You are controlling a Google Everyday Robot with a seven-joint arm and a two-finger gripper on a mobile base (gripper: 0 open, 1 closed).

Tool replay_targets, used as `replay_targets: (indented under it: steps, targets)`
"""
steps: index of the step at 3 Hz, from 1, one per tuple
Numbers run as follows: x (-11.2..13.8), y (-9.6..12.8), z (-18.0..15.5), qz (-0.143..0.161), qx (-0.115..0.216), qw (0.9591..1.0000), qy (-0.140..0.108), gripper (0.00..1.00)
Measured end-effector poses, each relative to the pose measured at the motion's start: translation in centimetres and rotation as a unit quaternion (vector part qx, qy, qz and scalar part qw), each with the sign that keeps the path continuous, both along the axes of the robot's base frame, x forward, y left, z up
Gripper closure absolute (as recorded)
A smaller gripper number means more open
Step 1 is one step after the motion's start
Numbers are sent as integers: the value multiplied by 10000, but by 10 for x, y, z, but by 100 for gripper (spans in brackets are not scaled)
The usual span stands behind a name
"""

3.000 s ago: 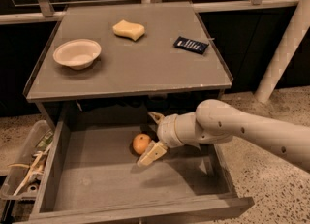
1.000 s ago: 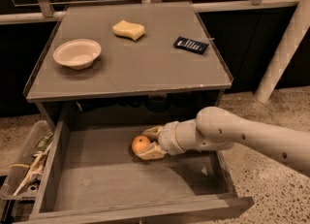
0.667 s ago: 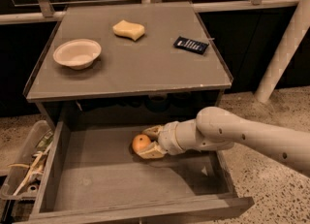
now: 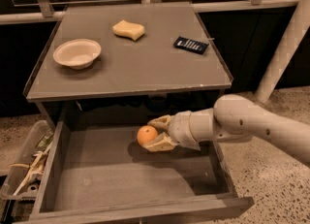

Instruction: Pick orange from top drawer and place on counter

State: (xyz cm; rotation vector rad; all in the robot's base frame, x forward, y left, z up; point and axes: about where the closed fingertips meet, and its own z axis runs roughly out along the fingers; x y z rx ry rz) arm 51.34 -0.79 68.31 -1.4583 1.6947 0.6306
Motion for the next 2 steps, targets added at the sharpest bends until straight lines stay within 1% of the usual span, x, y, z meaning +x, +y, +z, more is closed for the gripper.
replay_targets:
  steps: [1, 2]
  targets:
    - [-8, -14, 53, 176, 80, 9994, -296, 100]
    - [-13, -27, 110, 385, 83, 9975, -595, 100]
